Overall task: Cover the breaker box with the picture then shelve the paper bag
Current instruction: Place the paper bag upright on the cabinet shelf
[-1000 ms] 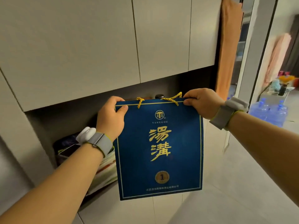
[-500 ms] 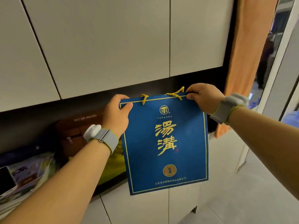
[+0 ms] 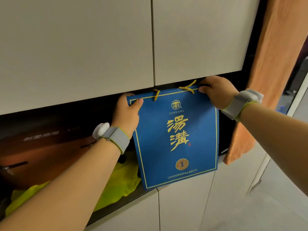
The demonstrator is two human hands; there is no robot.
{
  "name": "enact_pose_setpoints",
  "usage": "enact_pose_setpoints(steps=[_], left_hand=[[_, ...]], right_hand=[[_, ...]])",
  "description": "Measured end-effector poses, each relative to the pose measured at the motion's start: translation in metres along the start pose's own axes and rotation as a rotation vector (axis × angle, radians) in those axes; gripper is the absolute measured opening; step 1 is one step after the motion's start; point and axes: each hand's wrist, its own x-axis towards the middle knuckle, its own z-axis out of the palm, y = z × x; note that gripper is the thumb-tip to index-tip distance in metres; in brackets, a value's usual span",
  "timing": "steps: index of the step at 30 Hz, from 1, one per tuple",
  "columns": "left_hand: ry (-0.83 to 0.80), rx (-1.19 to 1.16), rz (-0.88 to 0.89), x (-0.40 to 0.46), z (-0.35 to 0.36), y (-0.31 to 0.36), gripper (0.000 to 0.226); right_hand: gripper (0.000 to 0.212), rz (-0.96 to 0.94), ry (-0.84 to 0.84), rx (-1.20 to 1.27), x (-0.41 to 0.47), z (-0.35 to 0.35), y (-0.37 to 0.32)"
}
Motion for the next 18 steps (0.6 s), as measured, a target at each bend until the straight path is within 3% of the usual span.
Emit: enact_pose_setpoints(steps=[11, 18], left_hand=[[0.059, 0.301, 0.014, 0.038, 0.069, -0.022, 0.022], [0.099, 0.555, 0.013, 0.041, 0.096, -0.030, 0.016]], right_hand=[[0.026, -0.070, -0.015, -0.012, 0.066, 0.034, 0.077], [0.028, -0.114, -0.129, 0.000, 0.090, 0.050, 0.105]])
